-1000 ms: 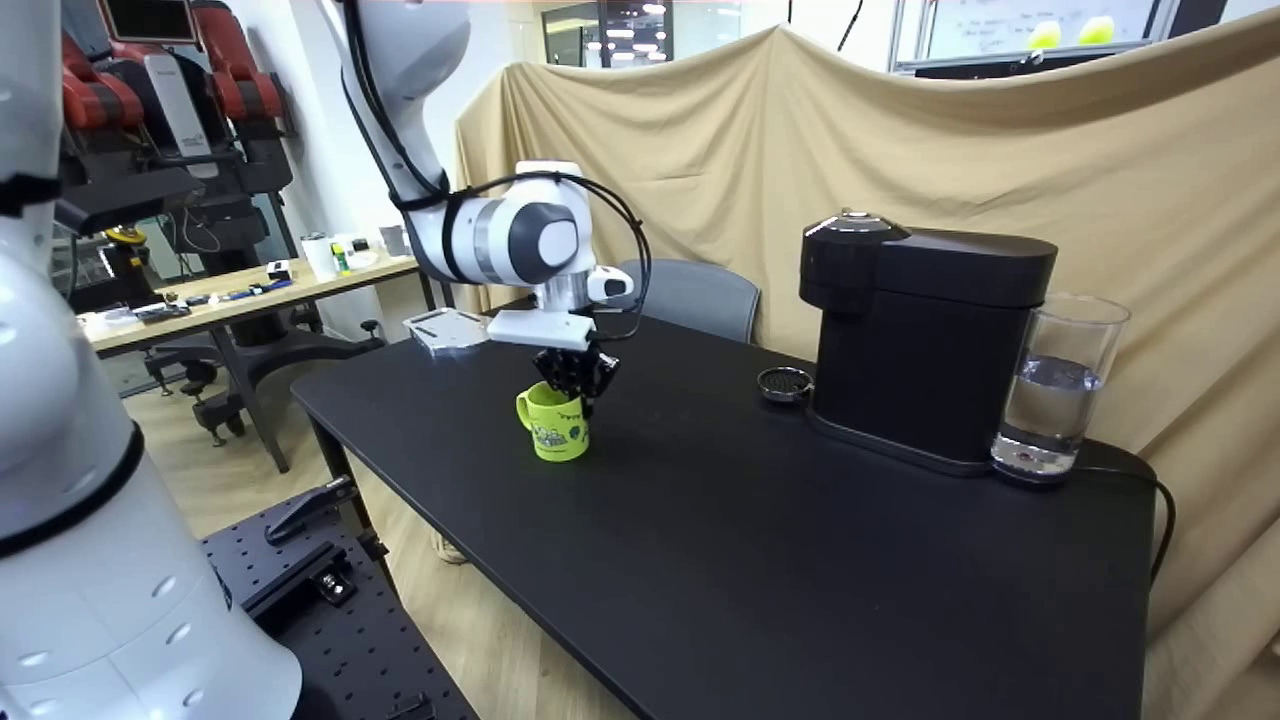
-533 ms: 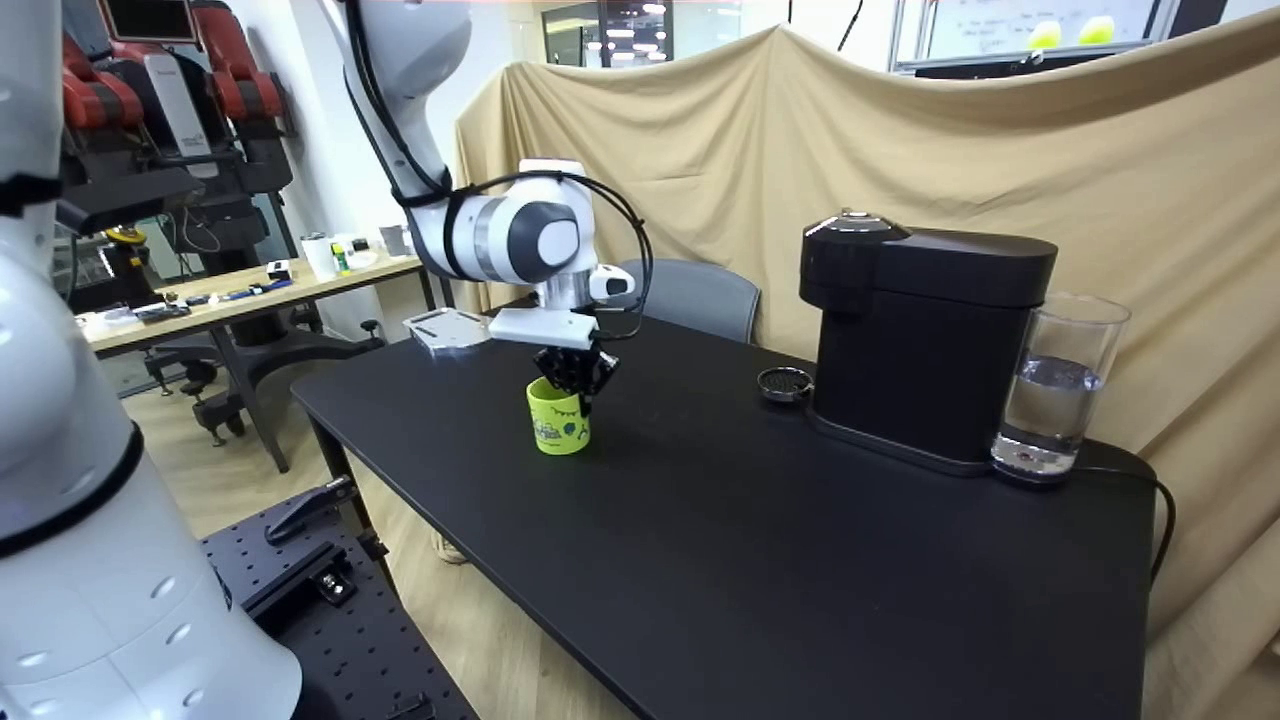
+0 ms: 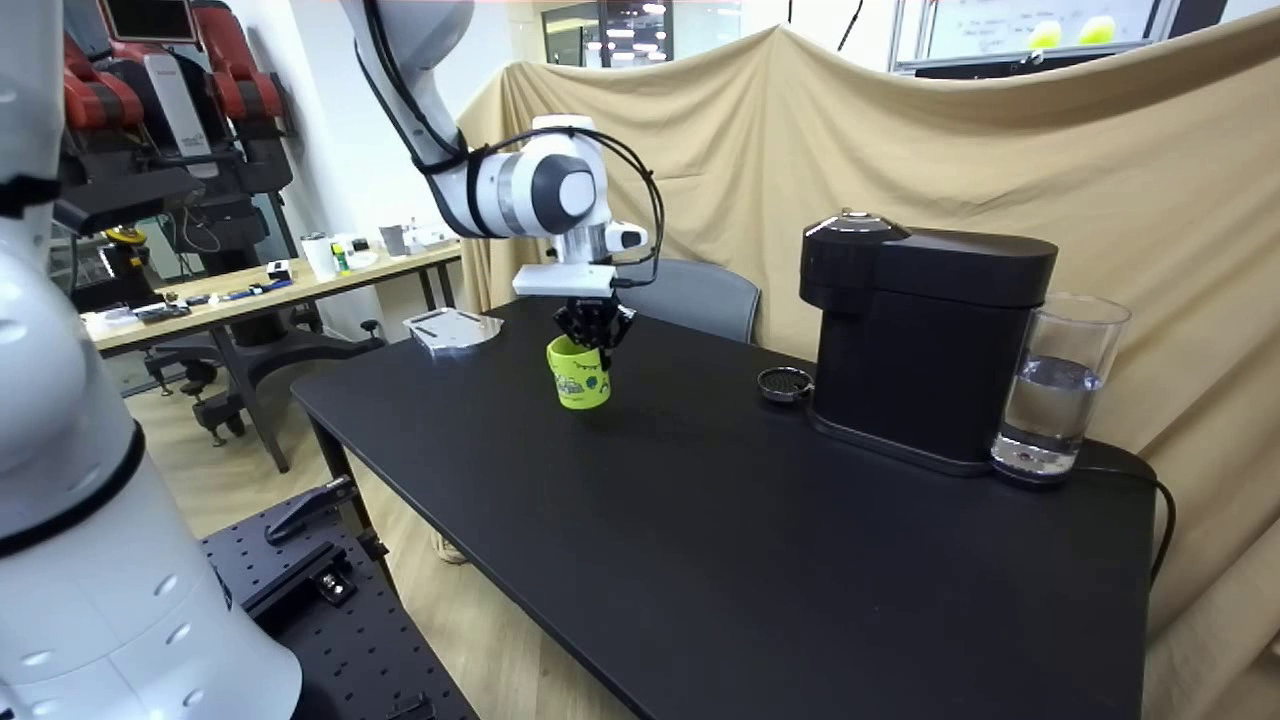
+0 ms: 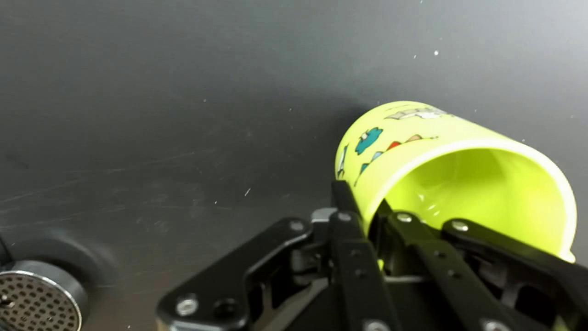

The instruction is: Move the mug forward slightly

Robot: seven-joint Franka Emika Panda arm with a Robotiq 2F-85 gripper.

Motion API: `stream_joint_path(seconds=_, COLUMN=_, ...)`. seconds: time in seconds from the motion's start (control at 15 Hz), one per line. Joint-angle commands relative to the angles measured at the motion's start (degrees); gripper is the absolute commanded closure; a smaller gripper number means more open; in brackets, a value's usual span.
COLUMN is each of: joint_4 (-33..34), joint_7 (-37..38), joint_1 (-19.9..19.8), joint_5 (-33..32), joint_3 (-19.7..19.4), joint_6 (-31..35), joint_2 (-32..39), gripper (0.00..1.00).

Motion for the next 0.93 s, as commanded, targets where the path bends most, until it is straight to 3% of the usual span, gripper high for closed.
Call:
stream_joint_path(seconds=0.0, joint_4=9.5, joint_7=3.5, joint_1=0.7, joint_5=-2.0, joint_3=-2.3, joint_6=-6.2, joint_2=3.9, gripper=0.98)
stream_joint_path(seconds=0.4, joint_4=18.1, joint_7=4.1, joint_1=0.0, joint_5=-1.7, joint_3=-4.3, joint_6=-9.7, joint_2=10.5, gripper=0.98)
stream_joint_path(seconds=0.87, joint_4=21.4, joint_7=3.3, joint_1=-0.8, joint_5=-0.8, joint_3=-4.5, joint_6=-10.1, joint_2=15.7, gripper=0.98)
